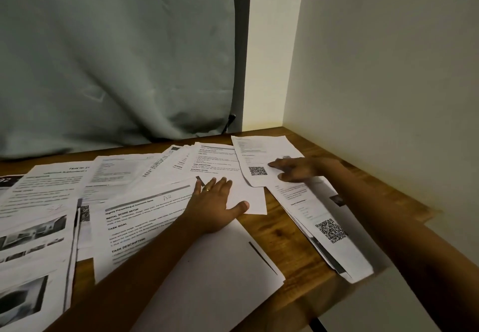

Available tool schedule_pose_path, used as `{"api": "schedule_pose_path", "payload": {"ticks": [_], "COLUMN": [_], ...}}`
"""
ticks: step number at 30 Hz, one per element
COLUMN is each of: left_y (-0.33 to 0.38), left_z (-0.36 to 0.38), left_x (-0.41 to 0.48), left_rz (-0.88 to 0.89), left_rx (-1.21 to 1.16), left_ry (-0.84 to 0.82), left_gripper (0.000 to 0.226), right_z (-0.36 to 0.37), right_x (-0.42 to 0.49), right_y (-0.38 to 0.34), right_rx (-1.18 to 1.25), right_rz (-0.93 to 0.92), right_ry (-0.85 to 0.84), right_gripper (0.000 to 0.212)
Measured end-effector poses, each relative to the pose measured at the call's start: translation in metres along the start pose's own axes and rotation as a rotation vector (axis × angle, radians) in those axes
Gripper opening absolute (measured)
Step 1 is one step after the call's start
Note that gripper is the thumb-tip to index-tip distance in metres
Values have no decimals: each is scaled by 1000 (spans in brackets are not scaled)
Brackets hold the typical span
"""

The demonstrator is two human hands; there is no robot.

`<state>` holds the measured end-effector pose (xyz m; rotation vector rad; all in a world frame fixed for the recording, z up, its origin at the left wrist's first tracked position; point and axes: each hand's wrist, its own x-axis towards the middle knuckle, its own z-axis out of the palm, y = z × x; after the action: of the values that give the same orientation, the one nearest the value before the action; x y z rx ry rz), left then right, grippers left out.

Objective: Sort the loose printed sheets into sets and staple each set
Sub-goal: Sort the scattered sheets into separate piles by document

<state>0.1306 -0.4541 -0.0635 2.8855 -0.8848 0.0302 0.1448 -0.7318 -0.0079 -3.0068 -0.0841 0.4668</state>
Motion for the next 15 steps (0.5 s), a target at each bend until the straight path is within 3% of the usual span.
{"api": "schedule_pose_path", "payload": {"ticks": [3, 10, 15], "left_y": [-1, -1, -1], "left_z": [1, 2, 2], "left_x": [1, 1, 1], "left_rz": [-2, -23, -27], "left_rx": [7, 32, 50], "left_ry": [2, 5, 8], "left_gripper": [83, 97, 98], "right_z": [-4, -1, 2], "right_x": [15, 30, 30], "right_y": [9, 9, -4], "right_rx": [0, 14, 10], "right_rz": [43, 94, 186], "right_ry": [31, 295, 277], "right_gripper": [55, 35, 58]}}
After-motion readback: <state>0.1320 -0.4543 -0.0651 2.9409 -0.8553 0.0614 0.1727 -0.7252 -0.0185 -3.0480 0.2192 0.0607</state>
